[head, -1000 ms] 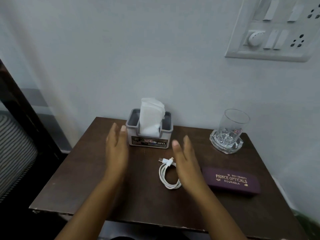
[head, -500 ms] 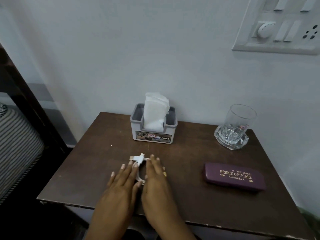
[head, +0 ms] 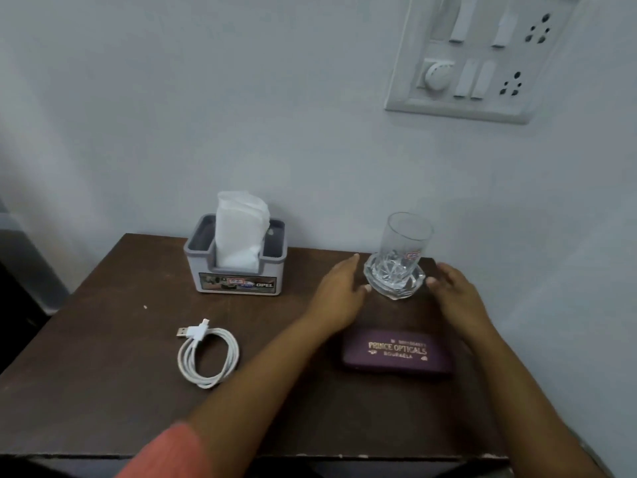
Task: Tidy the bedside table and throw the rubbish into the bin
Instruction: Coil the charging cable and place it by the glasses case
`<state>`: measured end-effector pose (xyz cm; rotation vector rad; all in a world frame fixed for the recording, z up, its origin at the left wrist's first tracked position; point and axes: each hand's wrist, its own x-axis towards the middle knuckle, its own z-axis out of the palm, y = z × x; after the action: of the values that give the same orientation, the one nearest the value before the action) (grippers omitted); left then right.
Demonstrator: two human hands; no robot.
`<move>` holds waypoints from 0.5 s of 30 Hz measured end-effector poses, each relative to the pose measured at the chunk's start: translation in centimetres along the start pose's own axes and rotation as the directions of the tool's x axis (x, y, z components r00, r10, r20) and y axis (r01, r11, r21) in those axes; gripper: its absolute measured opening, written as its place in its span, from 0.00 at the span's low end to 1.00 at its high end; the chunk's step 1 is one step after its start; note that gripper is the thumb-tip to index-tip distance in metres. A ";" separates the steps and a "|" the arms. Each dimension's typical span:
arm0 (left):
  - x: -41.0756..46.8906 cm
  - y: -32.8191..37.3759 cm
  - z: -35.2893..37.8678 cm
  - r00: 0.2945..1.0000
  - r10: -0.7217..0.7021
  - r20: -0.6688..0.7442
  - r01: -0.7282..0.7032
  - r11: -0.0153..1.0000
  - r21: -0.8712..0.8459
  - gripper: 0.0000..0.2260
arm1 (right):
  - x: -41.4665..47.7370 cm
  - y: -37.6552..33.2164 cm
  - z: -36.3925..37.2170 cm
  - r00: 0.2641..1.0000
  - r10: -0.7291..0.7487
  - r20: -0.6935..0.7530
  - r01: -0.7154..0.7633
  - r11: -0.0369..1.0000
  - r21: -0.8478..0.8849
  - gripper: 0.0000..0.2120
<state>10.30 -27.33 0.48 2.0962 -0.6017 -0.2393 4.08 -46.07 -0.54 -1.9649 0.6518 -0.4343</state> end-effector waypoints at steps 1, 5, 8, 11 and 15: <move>1.4 0.1 0.6 0.999 -0.009 0.037 0.009 1.000 0.006 0.23 | 1.1 0.6 0.1 0.997 0.014 0.070 -0.013 1.000 -0.011 0.21; 4.0 -0.8 2.0 0.999 -0.010 0.043 0.012 0.999 -0.035 0.15 | 2.7 1.6 1.0 0.987 -0.048 0.151 0.067 0.990 -0.123 0.18; 3.8 -1.4 2.1 1.000 -0.006 0.005 0.007 0.999 -0.047 0.16 | 2.3 0.9 1.5 0.987 -0.054 0.152 0.069 0.993 -0.096 0.17; 3.2 -2.2 1.7 0.997 -0.066 -0.048 0.063 0.996 -0.063 0.17 | 2.0 0.9 2.4 0.976 -0.052 0.211 0.062 0.997 -0.041 0.16; 2.1 -3.8 0.7 0.989 -0.122 -0.087 0.118 0.992 -0.053 0.20 | 1.4 0.3 3.6 0.957 -0.040 0.287 0.050 0.998 -0.030 0.16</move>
<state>13.02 -27.15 -2.92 2.0873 -0.4132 -0.2236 7.13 -44.54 -2.39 -2.0302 0.4328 -0.1596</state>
